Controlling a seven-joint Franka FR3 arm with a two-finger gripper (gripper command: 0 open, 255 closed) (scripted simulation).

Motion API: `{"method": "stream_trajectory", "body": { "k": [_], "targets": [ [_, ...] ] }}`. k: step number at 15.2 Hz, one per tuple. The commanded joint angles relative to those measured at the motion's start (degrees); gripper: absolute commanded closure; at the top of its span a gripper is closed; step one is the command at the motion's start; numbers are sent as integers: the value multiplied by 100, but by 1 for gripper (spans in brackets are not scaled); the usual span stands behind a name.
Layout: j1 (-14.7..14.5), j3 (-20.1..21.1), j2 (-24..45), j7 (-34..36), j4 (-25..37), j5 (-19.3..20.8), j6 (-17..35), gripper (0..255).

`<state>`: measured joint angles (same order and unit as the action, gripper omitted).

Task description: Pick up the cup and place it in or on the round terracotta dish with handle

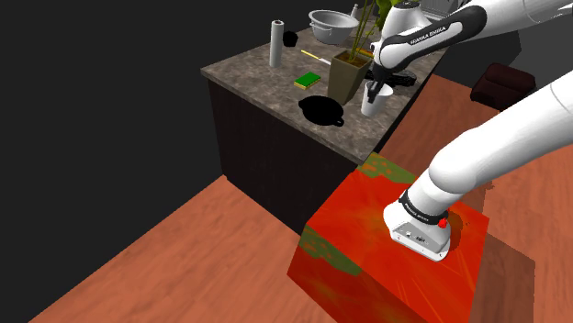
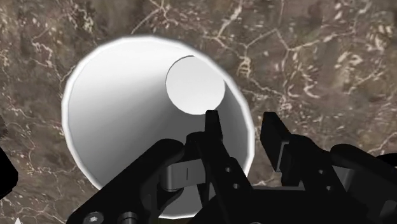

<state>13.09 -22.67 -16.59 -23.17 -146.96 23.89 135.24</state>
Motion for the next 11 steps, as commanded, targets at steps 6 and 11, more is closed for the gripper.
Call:
{"method": "stream_trajectory", "body": {
  "k": [6, 11],
  "targets": [
    [0, 0, 0, -1, 2, -1, -1, 255],
    [-8, 38, -164, -45, 110, -33, -270, 255]
  ]
}}
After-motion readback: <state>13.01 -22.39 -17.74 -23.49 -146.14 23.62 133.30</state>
